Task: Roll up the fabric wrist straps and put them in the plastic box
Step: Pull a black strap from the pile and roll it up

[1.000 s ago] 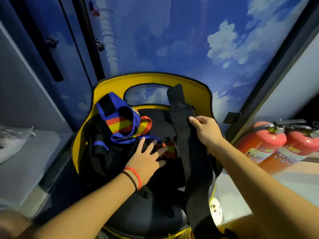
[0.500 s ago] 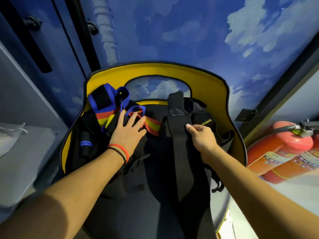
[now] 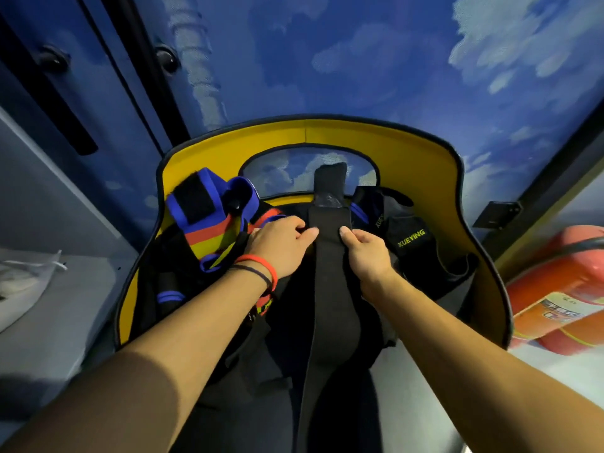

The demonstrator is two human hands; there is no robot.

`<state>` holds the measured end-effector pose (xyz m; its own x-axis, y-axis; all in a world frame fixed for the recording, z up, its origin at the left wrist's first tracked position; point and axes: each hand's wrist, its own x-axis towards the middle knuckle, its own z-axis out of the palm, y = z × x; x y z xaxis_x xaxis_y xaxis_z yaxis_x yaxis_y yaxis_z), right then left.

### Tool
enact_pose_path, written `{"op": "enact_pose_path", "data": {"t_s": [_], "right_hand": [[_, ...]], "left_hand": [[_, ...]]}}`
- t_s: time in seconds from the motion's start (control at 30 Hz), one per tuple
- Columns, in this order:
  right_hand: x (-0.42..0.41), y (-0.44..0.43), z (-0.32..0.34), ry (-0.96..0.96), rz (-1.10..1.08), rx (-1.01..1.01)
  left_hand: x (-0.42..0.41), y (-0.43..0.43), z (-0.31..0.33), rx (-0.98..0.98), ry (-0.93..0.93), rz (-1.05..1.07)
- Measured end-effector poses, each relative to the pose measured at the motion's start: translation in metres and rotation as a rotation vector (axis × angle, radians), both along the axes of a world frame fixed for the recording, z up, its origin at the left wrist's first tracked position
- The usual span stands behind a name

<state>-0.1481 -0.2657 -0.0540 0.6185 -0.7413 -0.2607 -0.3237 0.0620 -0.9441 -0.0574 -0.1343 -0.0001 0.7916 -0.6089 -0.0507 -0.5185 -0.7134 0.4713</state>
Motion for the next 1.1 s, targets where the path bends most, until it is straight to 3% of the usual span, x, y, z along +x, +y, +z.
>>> {"op": "enact_pose_path", "data": {"t_s": [0.13, 0.37, 0.43, 0.5, 0.57, 0.63, 0.67, 0.7, 0.77, 0.83, 0.87, 0.93, 0.97, 1.1], "right_hand": [[-0.009, -0.004, 0.016, -0.048, 0.038, 0.056], [-0.053, -0.005, 0.042, 0.068, 0.125, 0.184], [-0.076, 0.002, 0.043, 0.151, 0.189, 0.14], [-0.096, 0.009, 0.04, 0.216, 0.271, 0.023], [-0.107, 0.014, 0.041, 0.268, 0.325, -0.096], [-0.114, 0.018, 0.042, 0.297, 0.337, -0.171], [-0.116, 0.02, 0.042, 0.301, 0.321, -0.166], [-0.119, 0.023, 0.044, 0.296, 0.305, -0.147], [-0.125, 0.026, 0.046, 0.289, 0.287, -0.126], [-0.13, 0.031, 0.049, 0.299, 0.275, -0.105], [-0.133, 0.033, 0.049, 0.301, 0.269, -0.087], [-0.138, 0.037, 0.045, 0.318, 0.28, -0.077], [-0.14, 0.039, 0.043, 0.344, 0.291, -0.097], [-0.145, 0.043, 0.037, 0.384, 0.276, -0.127]], "left_hand": [[0.0, -0.022, 0.003, -0.065, -0.013, 0.169], [-0.012, -0.04, 0.035, -0.402, 0.612, 0.435], [-0.018, -0.041, 0.039, -0.411, 0.808, 0.37], [-0.028, -0.044, 0.043, -0.5, 0.855, 0.41], [-0.027, -0.048, 0.038, -0.599, 0.82, 0.551], [-0.026, -0.053, 0.031, -0.439, 0.692, 0.439], [-0.026, -0.056, 0.031, -0.254, 0.643, 0.308], [-0.027, -0.056, 0.03, -0.16, 0.682, 0.313], [-0.02, -0.058, 0.024, 0.0, 0.5, 0.193], [-0.008, -0.059, 0.007, 0.087, 0.432, 0.219], [-0.006, -0.061, -0.002, 0.151, 0.344, 0.168], [-0.008, -0.063, -0.012, 0.443, -0.114, -0.081], [-0.01, -0.065, -0.012, 0.528, -0.205, -0.125], [-0.012, -0.079, -0.025, 0.543, -0.201, -0.081]]}}
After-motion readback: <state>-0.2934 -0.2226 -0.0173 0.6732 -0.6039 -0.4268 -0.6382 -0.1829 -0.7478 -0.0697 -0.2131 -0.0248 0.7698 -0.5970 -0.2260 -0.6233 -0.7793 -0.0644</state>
